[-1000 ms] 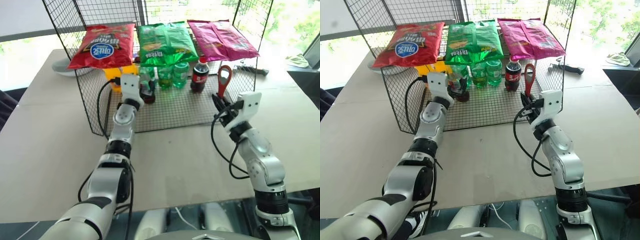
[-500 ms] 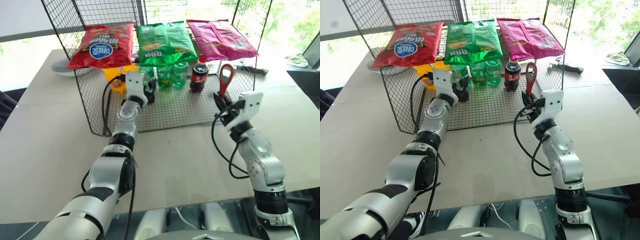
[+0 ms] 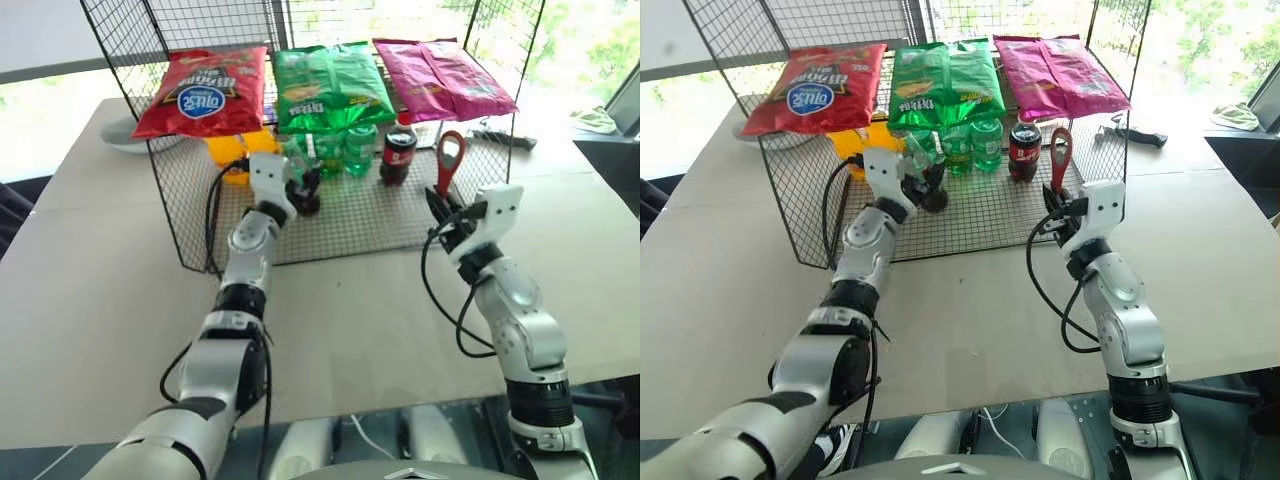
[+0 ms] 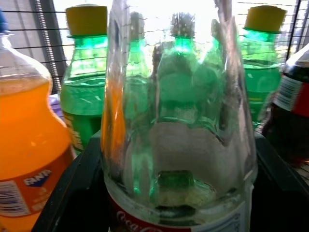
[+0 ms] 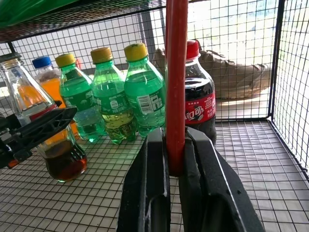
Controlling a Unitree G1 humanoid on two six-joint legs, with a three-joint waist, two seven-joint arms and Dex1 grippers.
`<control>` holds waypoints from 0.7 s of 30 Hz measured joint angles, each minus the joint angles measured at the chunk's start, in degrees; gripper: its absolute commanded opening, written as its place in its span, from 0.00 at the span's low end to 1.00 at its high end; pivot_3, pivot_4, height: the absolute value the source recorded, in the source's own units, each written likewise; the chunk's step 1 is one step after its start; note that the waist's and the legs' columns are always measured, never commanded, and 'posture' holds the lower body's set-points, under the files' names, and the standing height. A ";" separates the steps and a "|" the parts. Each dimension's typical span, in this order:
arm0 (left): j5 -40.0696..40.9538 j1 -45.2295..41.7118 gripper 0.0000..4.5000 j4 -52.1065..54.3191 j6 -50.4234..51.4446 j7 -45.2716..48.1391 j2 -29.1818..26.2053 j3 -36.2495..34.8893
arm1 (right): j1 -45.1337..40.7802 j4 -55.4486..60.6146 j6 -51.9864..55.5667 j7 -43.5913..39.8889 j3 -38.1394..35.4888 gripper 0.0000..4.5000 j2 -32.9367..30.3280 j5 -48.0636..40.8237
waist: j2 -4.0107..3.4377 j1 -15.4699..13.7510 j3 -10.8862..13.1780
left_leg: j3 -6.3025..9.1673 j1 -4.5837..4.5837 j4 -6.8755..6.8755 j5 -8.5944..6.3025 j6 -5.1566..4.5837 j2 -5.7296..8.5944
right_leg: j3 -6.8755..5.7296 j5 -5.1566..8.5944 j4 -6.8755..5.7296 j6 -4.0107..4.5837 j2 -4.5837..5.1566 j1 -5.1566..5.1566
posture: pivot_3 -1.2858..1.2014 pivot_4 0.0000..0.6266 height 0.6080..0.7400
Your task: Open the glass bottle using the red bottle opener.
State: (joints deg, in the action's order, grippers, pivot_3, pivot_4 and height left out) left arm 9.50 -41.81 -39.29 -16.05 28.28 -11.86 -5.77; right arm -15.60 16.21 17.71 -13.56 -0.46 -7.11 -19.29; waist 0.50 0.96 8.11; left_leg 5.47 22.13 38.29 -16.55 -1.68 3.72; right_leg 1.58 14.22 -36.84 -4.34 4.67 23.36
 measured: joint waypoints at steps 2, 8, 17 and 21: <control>0.86 3.22 0.60 6.11 2.79 3.31 -0.04 2.07 | -0.05 -0.36 -0.35 -0.04 -0.12 0.00 0.03 0.02 | 0.00 0.06 0.00 | 0.01 0.01 0.00 0.00 0.00 0.00 | 0.02 0.00 -0.01 0.00 -0.01 0.02 | 0.52 0.24 1.00; 4.73 12.18 0.60 25.13 12.77 11.80 -1.54 7.14 | -0.73 -1.55 -0.69 -0.62 -0.59 0.00 0.03 0.07 | -0.01 0.24 0.00 | -0.01 -0.03 0.00 0.00 0.01 -0.03 | 0.08 0.00 -0.04 0.00 -0.03 0.04 | 0.52 0.24 1.00; 8.82 20.26 0.60 40.56 23.32 17.37 -3.82 12.18 | -2.30 -2.09 -1.87 -1.11 -2.59 0.00 -1.32 0.06 | -0.01 -0.02 0.00 | -0.03 -0.09 0.01 0.01 0.01 -0.03 | 0.11 0.00 -0.08 0.00 -0.04 0.04 | 0.52 0.24 1.00; 7.72 21.68 0.60 41.69 23.20 18.92 -6.09 13.40 | -2.64 -2.16 -1.96 -1.68 -2.93 0.00 -1.90 -0.13 | -0.02 0.02 -0.01 | -0.04 -0.10 -0.02 0.00 0.01 -0.03 | 0.14 0.00 -0.05 0.01 -0.05 0.05 | 0.52 0.24 1.00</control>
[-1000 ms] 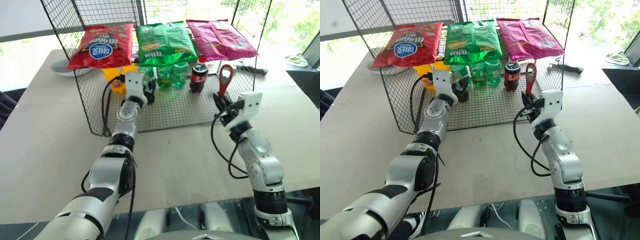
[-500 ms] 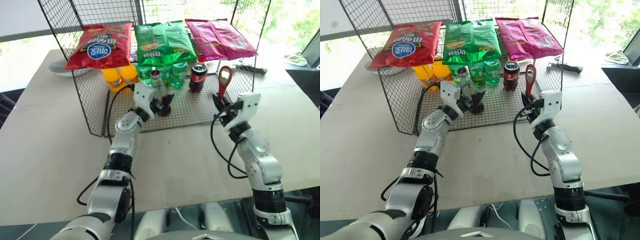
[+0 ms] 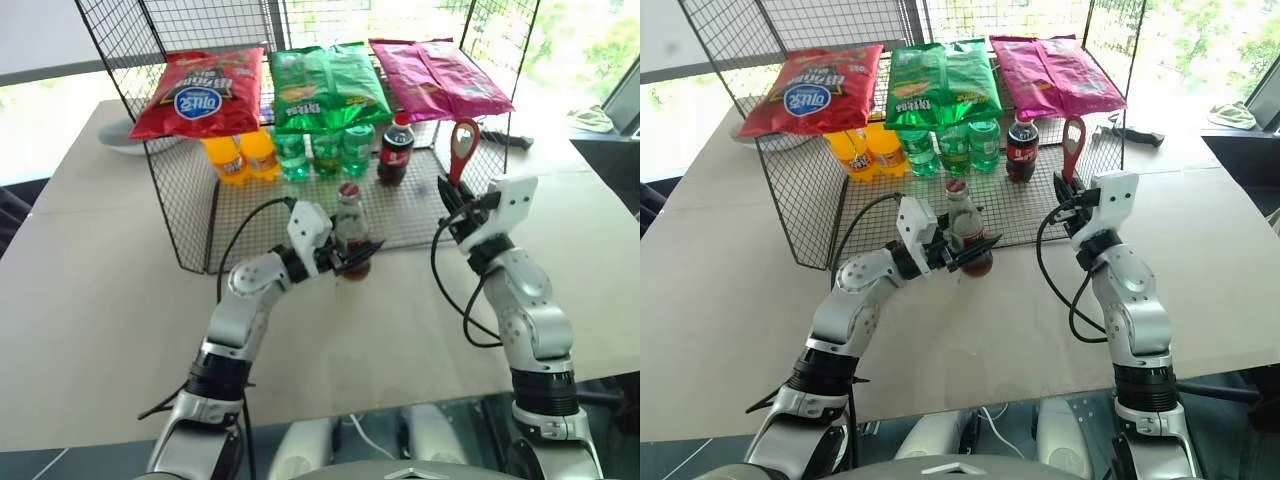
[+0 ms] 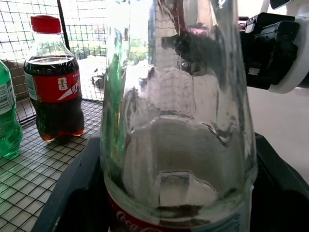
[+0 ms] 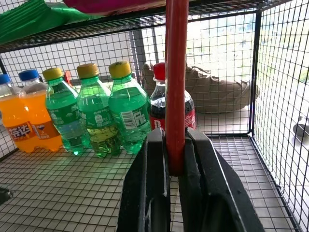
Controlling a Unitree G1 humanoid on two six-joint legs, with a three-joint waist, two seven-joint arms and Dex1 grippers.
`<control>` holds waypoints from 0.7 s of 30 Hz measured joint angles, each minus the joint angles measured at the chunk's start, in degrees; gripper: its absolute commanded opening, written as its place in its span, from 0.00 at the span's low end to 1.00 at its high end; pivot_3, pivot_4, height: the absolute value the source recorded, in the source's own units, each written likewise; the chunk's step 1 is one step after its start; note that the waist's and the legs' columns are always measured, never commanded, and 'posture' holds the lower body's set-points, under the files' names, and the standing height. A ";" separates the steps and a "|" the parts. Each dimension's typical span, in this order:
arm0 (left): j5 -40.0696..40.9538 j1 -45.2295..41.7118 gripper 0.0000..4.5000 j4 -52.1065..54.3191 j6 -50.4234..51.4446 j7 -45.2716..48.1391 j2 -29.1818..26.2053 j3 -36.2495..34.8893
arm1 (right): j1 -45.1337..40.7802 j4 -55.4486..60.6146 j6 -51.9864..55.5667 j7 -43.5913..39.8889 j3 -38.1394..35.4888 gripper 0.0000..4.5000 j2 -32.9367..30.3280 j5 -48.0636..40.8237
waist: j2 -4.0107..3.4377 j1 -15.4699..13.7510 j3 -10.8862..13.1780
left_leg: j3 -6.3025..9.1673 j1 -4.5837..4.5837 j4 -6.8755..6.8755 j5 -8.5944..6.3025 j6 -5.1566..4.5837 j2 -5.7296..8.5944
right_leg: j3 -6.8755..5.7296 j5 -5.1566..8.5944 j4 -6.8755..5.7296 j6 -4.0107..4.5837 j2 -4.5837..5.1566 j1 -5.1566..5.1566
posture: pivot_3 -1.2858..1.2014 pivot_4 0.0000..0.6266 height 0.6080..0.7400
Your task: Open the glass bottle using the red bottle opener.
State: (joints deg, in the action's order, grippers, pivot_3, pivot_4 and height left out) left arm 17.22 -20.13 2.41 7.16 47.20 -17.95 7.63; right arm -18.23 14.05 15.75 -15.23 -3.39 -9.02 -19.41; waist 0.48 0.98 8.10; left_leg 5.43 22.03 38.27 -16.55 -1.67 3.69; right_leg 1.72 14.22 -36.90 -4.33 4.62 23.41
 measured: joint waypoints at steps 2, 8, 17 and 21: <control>-0.82 0.44 0.60 0.15 -0.98 0.09 -0.47 0.55 | 0.02 0.03 0.00 -0.65 -0.08 0.00 -0.92 -0.04 | 0.00 -0.04 0.00 | 0.00 0.00 0.00 0.00 0.00 0.00 | 0.01 0.00 0.01 0.00 0.01 -0.01 | 0.52 0.24 1.00; -0.84 1.31 0.60 0.21 -1.81 -0.30 0.25 0.24 | 1.17 0.18 -0.08 -1.20 -0.13 0.00 -1.46 -0.04 | 0.00 -0.12 0.00 | -0.01 -0.03 0.01 0.00 0.00 0.00 | 0.02 0.00 0.00 0.00 0.01 -0.04 | 0.52 0.24 1.00; 0.97 1.95 0.98 0.08 -4.65 0.01 1.65 -1.18 | 1.16 0.17 -0.86 -1.38 -0.14 0.00 -1.64 0.11 | 0.00 -0.15 0.00 | -0.01 -0.04 0.01 0.00 0.00 0.00 | 0.02 0.00 0.00 0.00 0.01 -0.04 | 0.52 0.24 1.00; 2.60 2.04 0.98 0.09 -5.54 0.52 2.09 -2.54 | 1.14 -0.24 -1.07 -1.75 -0.15 0.00 -1.80 0.18 | 0.00 -0.13 0.00 | -0.01 -0.04 0.01 0.00 0.00 0.00 | 0.02 0.00 0.00 0.00 0.01 -0.04 | 0.52 0.24 1.00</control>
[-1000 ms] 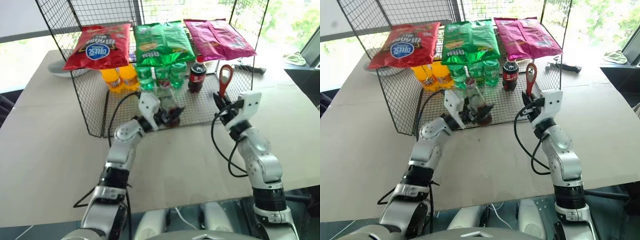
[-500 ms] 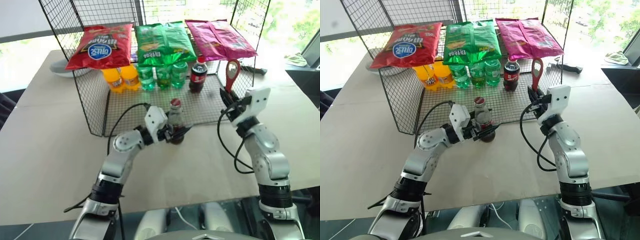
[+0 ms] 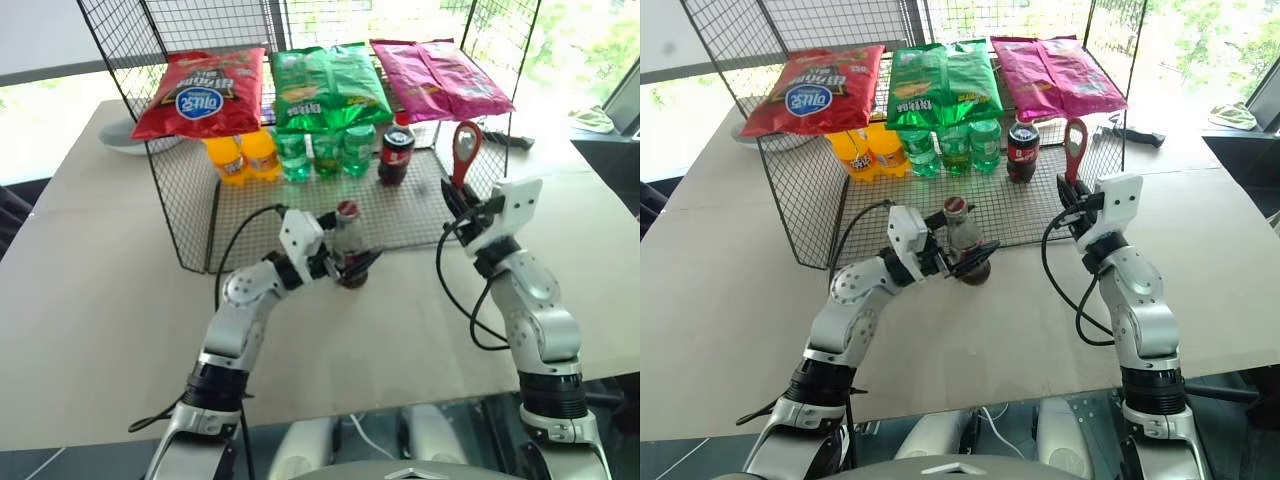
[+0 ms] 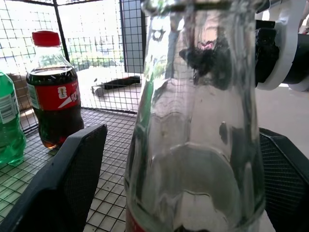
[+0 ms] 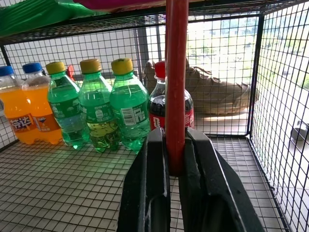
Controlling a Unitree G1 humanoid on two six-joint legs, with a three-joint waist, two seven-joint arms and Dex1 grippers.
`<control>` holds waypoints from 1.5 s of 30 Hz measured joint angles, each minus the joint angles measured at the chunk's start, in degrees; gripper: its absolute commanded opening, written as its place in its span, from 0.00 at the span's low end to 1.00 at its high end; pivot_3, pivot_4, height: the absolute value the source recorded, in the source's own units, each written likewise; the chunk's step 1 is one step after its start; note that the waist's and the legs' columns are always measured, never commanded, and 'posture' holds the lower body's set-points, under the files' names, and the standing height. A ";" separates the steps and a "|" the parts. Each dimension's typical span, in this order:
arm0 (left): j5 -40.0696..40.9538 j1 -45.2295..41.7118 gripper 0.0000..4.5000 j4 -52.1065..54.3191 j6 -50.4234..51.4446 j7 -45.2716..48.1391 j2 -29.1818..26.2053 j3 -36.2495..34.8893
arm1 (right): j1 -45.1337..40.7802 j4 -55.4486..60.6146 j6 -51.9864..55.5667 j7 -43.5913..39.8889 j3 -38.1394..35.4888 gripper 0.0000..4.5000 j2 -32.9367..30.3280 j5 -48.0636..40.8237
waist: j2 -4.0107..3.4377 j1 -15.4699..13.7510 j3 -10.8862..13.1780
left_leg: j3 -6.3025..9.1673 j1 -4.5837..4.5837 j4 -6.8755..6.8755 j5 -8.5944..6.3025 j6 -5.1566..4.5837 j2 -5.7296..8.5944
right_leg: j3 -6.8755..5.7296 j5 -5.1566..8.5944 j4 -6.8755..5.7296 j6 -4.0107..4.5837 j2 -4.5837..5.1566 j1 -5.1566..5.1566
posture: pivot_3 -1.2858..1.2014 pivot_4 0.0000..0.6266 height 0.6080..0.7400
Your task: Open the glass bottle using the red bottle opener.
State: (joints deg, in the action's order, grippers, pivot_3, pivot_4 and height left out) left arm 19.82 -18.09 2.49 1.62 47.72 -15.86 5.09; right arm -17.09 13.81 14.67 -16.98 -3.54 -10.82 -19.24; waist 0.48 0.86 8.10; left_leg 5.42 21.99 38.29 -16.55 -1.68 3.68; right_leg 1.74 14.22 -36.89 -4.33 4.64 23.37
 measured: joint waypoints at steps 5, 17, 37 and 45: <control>2.04 0.01 0.98 0.28 -0.74 0.84 0.48 -0.55 | 0.00 -0.24 -0.04 -0.08 -0.01 0.00 -0.02 0.03 | 0.00 -0.01 0.00 | 0.00 0.00 0.00 0.00 0.00 0.00 | 0.00 0.00 0.00 0.00 0.00 0.00 | 0.52 0.24 1.00; 4.63 0.00 0.98 0.99 -1.90 1.85 1.00 -0.67 | -0.14 -0.58 -0.04 -0.19 0.01 0.00 -0.02 0.31 | 0.00 0.00 0.00 | 0.00 0.00 0.00 0.00 0.00 0.00 | 0.00 0.00 0.00 0.00 0.00 0.00 | 0.52 0.24 1.00; 5.01 -0.30 0.32 2.55 -4.29 3.13 0.42 -0.61 | -1.13 -1.49 -0.18 -0.39 0.28 0.00 0.10 0.43 | -0.02 -0.04 -0.04 | 0.00 -0.09 0.00 0.00 0.00 0.00 | 0.00 0.00 0.01 0.00 0.00 -0.10 | 0.52 0.24 1.00; 5.01 -0.23 0.32 2.57 -4.76 3.20 0.22 -0.63 | -0.74 -1.25 -3.00 -4.39 4.16 0.00 -3.32 4.08 | -0.03 -0.02 -0.04 | 0.00 -0.21 0.01 0.00 -0.01 0.01 | -0.01 0.00 0.00 0.00 -0.02 -0.22 | 0.52 0.24 1.00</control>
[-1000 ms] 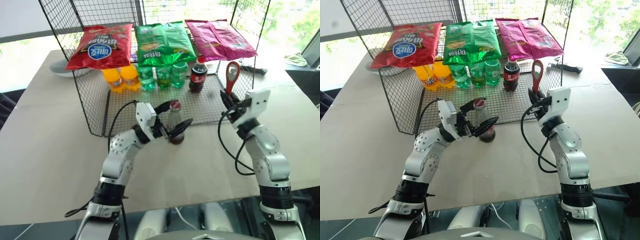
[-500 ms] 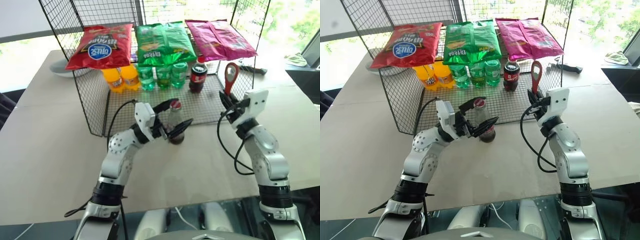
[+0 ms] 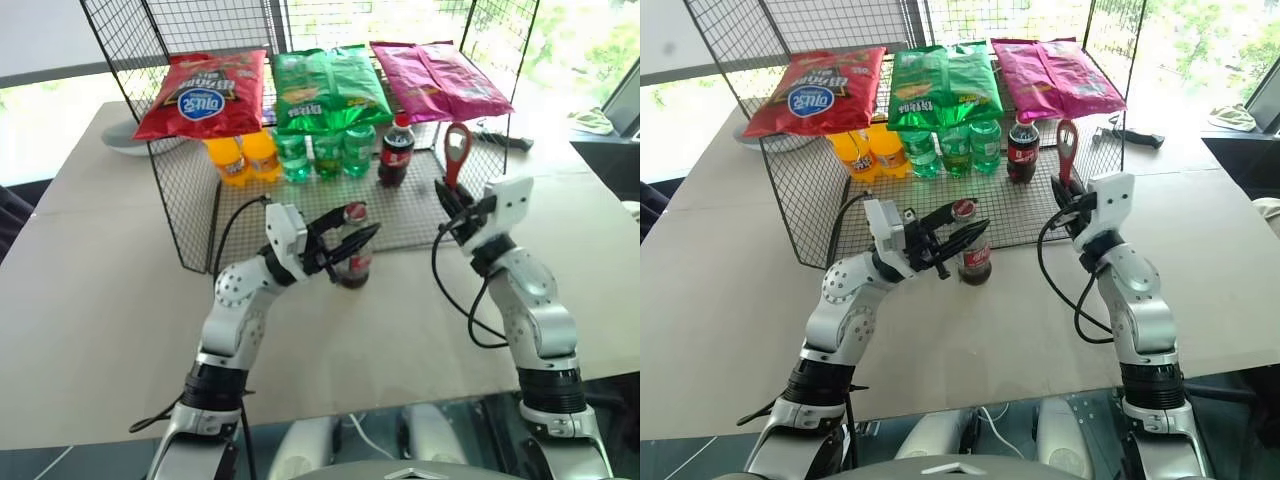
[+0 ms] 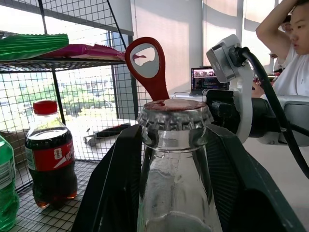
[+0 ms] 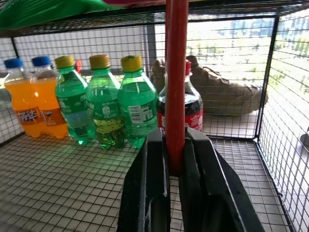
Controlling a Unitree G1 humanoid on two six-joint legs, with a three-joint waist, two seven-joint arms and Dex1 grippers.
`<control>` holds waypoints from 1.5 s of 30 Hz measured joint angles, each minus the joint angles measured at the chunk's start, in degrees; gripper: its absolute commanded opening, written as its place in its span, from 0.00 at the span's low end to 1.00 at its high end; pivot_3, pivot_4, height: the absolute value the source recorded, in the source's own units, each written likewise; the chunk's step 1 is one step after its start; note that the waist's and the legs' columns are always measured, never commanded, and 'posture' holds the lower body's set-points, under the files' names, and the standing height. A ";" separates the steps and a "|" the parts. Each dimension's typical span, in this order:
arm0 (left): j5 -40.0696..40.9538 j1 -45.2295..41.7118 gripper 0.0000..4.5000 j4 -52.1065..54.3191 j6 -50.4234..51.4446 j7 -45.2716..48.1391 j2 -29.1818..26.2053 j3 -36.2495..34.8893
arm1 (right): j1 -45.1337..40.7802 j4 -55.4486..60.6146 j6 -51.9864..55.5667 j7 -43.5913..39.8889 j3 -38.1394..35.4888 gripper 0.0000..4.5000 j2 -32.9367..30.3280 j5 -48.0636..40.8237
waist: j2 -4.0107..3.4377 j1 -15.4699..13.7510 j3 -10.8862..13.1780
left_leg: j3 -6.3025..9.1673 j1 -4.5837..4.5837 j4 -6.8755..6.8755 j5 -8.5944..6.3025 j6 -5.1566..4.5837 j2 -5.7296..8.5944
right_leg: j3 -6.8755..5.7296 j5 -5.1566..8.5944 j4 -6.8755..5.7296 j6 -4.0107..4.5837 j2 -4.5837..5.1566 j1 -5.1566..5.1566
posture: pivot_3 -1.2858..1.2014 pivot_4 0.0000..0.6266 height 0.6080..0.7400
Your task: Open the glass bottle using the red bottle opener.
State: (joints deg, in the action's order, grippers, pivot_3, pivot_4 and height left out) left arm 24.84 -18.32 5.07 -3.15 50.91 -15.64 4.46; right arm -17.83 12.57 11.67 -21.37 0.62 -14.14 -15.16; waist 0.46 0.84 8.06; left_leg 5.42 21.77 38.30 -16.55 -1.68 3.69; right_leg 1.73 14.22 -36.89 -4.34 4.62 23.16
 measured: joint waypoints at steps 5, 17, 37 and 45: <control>0.00 0.05 0.32 0.00 -0.15 -0.14 -0.34 -0.03 | 1.32 -0.21 -9.49 -4.48 6.33 0.00 -4.74 8.62 | 0.01 0.00 0.00 | 0.00 -0.02 0.01 0.00 0.00 0.00 | 0.00 0.00 0.01 0.00 0.00 -0.02 | 0.52 0.24 1.00; 0.15 -0.67 0.32 -0.79 0.24 -0.74 -0.65 -0.01 | 1.61 -3.75 -16.94 -4.06 8.90 0.00 -2.76 13.71 | 0.03 -0.06 -0.02 | 0.03 -0.11 0.03 0.00 0.01 -0.02 | -0.01 0.00 0.01 0.00 -0.01 -0.13 | 0.52 0.24 1.00; 0.08 -0.03 0.80 -4.52 0.29 0.11 -0.75 -0.19 | 2.80 -4.71 -16.94 -3.87 7.61 0.00 -2.37 13.68 | 0.02 -0.05 -0.01 | 0.04 -0.04 -0.01 0.00 0.01 -0.02 | -0.03 0.00 0.07 0.00 -0.02 -0.11 | 0.52 0.24 1.00; 1.33 0.16 0.80 -4.61 0.14 1.63 -0.38 -0.67 | 2.79 -4.80 -16.96 -3.93 7.42 0.00 -2.45 13.69 | 0.02 -0.05 -0.01 | 0.04 -0.04 0.00 0.00 0.01 -0.02 | -0.03 0.00 0.07 0.00 -0.02 -0.11 | 0.52 0.24 1.00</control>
State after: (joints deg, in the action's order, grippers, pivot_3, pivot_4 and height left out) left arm 26.16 -18.16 0.46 -3.01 52.55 -16.02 3.79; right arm -15.04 7.77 -5.29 -25.30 8.04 -16.59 -1.47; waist 0.47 0.79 8.05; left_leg 5.46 21.74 38.30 -16.55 -1.68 3.67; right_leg 1.71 14.22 -36.82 -4.34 4.60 23.05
